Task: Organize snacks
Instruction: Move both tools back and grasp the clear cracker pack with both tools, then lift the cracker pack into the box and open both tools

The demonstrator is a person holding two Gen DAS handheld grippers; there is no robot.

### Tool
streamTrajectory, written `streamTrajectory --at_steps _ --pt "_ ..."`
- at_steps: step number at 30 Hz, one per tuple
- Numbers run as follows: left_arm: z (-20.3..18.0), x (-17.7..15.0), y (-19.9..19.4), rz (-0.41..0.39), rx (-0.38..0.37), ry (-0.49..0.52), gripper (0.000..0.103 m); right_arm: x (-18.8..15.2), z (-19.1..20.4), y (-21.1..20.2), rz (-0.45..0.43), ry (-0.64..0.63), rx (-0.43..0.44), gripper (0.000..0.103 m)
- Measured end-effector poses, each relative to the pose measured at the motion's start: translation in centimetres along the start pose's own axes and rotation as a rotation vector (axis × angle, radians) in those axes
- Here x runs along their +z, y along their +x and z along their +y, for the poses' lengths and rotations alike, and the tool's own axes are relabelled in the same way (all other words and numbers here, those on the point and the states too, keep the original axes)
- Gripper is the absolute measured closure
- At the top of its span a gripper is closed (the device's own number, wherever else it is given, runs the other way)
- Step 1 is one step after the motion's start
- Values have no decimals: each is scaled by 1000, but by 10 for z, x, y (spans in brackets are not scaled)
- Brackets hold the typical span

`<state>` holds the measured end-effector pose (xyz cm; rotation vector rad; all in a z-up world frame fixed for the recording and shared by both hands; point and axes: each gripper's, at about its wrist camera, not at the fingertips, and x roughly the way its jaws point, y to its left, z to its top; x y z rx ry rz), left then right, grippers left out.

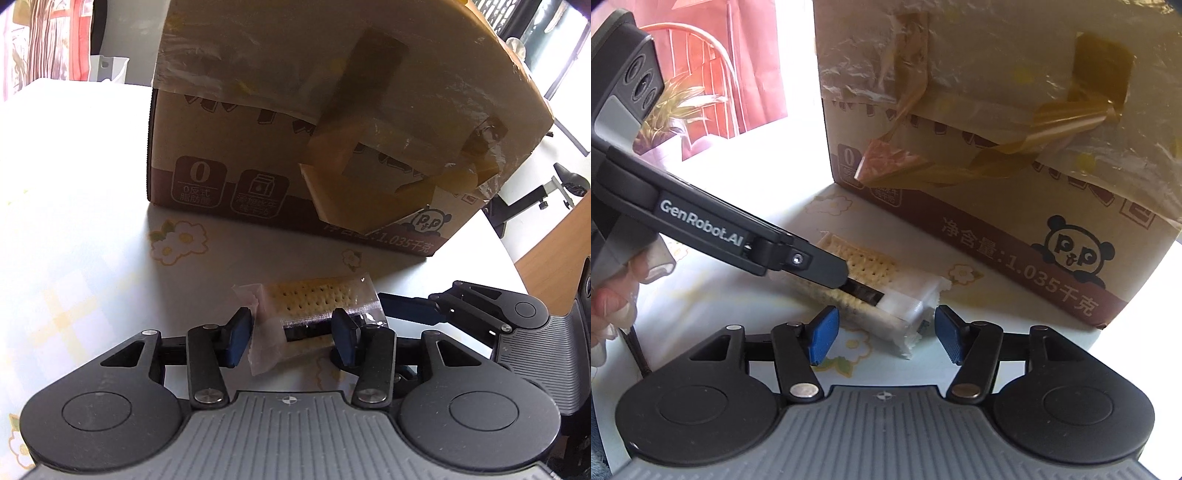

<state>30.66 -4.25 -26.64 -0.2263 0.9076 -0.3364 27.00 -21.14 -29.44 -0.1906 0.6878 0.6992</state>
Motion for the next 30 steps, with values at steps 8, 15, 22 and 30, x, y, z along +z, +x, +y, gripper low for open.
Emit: streamTrajectory --at_steps 8,15,22,30 --pt "-2 -15 -14 3 -8 28 54 -13 25 -10 -35 53 -49 49" --pt "-18 -8 -38 -41 -32 70 54 -14 30 -32 -71 128 -64 49" --pt "-48 41 -85 -177 -55 178 54 29 19 -76 -174 103 -108 52" --pt "-81 117 -136 -313 -88 218 54 110 -1 -132 -301 56 -139 52"
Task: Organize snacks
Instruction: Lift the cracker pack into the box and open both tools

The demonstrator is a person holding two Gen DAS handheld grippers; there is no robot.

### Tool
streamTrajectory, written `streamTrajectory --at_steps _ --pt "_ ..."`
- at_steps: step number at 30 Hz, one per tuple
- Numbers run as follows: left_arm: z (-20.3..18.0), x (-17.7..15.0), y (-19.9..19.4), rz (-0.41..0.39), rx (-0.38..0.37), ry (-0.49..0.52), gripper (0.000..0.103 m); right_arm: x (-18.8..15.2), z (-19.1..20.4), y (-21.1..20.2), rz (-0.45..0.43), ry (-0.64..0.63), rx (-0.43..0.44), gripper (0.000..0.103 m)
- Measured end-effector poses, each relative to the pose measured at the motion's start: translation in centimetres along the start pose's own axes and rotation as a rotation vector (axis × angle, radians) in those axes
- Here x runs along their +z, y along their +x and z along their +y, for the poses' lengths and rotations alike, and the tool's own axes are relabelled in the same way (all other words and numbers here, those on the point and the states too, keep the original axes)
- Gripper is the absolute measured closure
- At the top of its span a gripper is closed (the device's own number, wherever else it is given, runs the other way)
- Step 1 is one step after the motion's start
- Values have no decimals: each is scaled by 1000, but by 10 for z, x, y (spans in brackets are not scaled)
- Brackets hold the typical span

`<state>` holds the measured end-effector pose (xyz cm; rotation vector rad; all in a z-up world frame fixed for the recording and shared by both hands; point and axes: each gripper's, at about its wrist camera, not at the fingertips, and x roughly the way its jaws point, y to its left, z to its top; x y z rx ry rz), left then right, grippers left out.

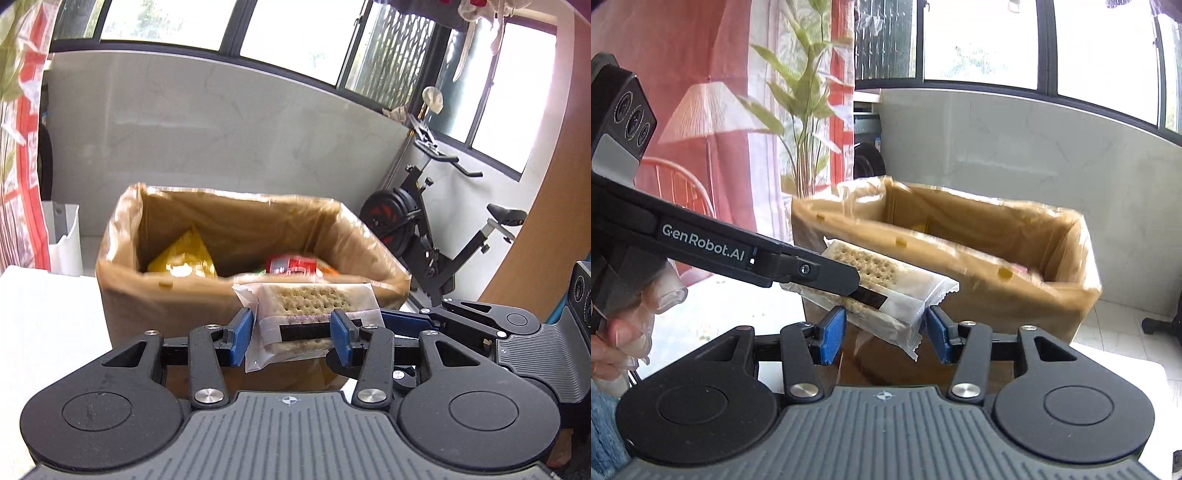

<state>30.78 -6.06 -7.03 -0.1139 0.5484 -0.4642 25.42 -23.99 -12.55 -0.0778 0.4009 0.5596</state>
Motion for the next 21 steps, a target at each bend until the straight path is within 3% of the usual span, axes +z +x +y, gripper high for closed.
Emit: streamTrajectory --at_steps 6,9,15,21 --pt "8 46 16 -26 1 -8 54 59 -23 15 -11 5 0 52" --pt "21 60 39 12 -9 -45 54 72 -41 35 4 33 16 52" --pt "34 59 81 106 11 -53 54 73 -72 77 115 148 33 52" --pt "42 48 105 149 22 -75 53 65 -80 100 202 156 11 52"
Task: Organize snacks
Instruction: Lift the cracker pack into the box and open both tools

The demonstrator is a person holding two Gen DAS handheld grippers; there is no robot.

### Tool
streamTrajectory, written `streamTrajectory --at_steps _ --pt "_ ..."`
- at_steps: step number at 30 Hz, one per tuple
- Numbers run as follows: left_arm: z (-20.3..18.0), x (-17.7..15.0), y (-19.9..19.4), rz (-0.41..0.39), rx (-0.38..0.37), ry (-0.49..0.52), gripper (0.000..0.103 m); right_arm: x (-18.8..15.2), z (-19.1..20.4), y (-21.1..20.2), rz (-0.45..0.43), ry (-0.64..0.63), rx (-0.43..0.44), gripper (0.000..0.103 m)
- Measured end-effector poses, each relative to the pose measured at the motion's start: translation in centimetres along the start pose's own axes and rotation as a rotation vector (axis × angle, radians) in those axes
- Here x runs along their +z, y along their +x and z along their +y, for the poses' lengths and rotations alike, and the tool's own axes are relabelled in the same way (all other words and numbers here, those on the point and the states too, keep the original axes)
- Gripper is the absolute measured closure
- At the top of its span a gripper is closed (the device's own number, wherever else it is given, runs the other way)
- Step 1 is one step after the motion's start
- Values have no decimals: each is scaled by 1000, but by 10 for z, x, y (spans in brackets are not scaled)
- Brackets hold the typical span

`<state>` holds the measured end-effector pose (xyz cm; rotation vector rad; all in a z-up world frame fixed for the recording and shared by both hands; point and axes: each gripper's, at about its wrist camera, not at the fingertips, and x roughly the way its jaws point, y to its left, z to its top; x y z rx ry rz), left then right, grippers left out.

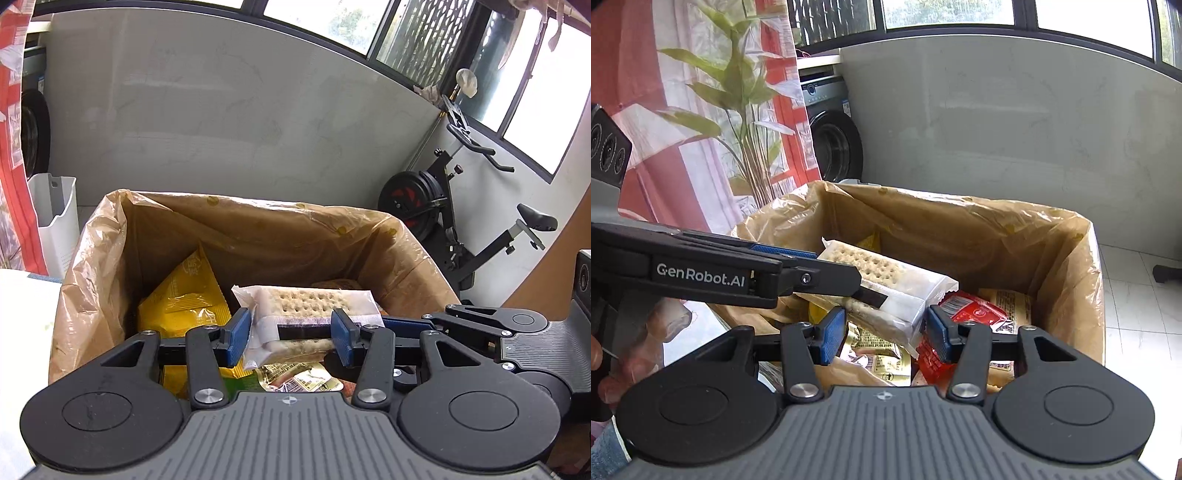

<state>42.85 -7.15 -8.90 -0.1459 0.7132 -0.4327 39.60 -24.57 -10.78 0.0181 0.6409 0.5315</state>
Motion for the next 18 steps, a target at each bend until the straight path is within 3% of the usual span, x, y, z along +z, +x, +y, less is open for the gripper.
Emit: streamTrajectory --at_steps 11,14,18 --pt "-1 -5 3 0 66 38 52 -4 1 9 43 30 -68 48" --pt "2 -5 -5 -20 99 49 45 -4 2 6 47 25 -99 47" --pt "2 -3 -21 -56 132 65 32 -5 4 -3 39 22 -149 36"
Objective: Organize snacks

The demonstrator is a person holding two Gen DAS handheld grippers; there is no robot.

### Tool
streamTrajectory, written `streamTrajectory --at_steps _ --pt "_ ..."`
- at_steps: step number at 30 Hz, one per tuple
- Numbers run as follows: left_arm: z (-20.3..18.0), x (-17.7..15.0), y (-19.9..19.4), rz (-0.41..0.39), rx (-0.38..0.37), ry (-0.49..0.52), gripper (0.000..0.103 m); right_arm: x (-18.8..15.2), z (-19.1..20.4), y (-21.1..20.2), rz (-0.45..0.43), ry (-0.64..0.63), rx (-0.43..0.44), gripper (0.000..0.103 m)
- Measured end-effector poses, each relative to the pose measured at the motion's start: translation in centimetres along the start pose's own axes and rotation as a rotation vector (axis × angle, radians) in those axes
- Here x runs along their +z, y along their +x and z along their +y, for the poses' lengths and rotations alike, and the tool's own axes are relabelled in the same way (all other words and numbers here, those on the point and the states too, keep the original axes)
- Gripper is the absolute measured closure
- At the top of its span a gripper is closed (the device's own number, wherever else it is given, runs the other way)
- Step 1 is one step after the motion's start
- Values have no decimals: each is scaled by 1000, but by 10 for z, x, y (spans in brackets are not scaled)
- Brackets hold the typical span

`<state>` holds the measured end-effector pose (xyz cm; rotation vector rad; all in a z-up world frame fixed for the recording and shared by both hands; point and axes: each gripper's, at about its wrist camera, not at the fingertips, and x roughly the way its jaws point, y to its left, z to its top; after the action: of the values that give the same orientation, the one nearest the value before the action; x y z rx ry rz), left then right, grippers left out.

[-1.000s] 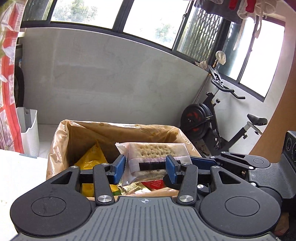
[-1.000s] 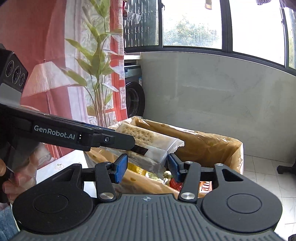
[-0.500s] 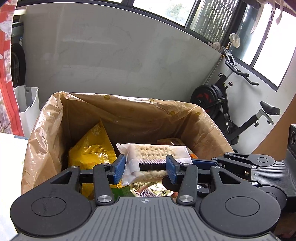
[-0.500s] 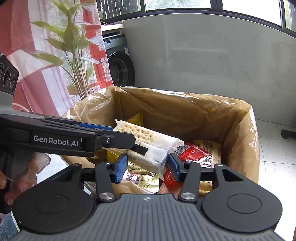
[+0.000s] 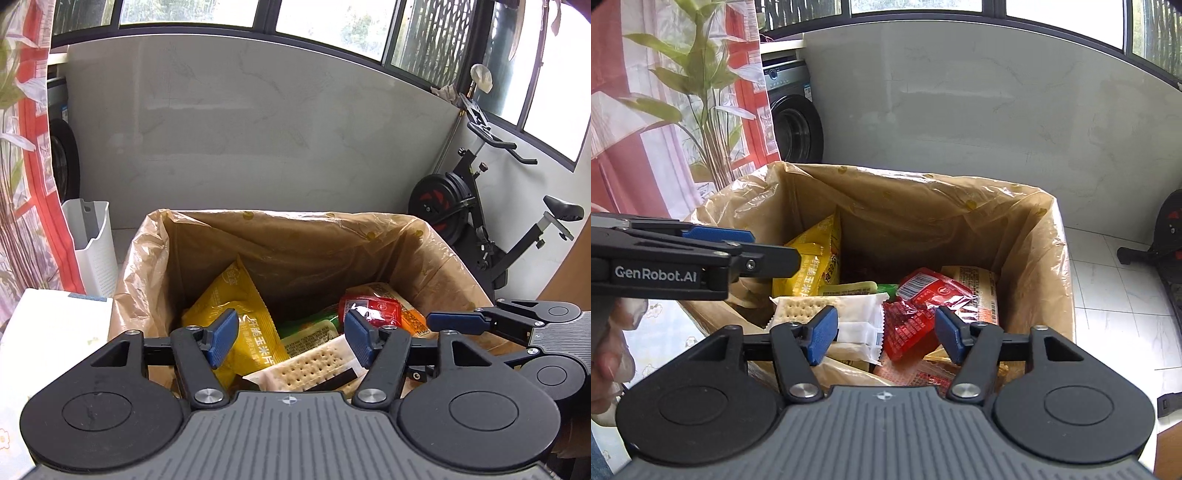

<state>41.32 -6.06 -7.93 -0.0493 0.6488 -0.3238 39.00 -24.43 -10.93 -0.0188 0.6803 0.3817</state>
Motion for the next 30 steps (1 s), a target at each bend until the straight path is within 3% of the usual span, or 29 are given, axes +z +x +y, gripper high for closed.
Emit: streamTrajectory --at_steps 3,13,18,23,30 --pt "2 2 -16 -35 40 6 23 -1 1 -10 -16 0 -22 27" --pt "10 -3 -79 -139 156 -5 13 -7 12 -62 -102 50 -65 5" --pt "5 -6 -115 -182 203 33 10 -14 19 -97 -185 98 -98 2" --pt "-6 -10 -152 -216 253 77 9 -19 28 -129 -200 137 -141 2" --pt "-21 -23 -207 -299 257 84 9 -38 58 -178 -309 115 -193 2"
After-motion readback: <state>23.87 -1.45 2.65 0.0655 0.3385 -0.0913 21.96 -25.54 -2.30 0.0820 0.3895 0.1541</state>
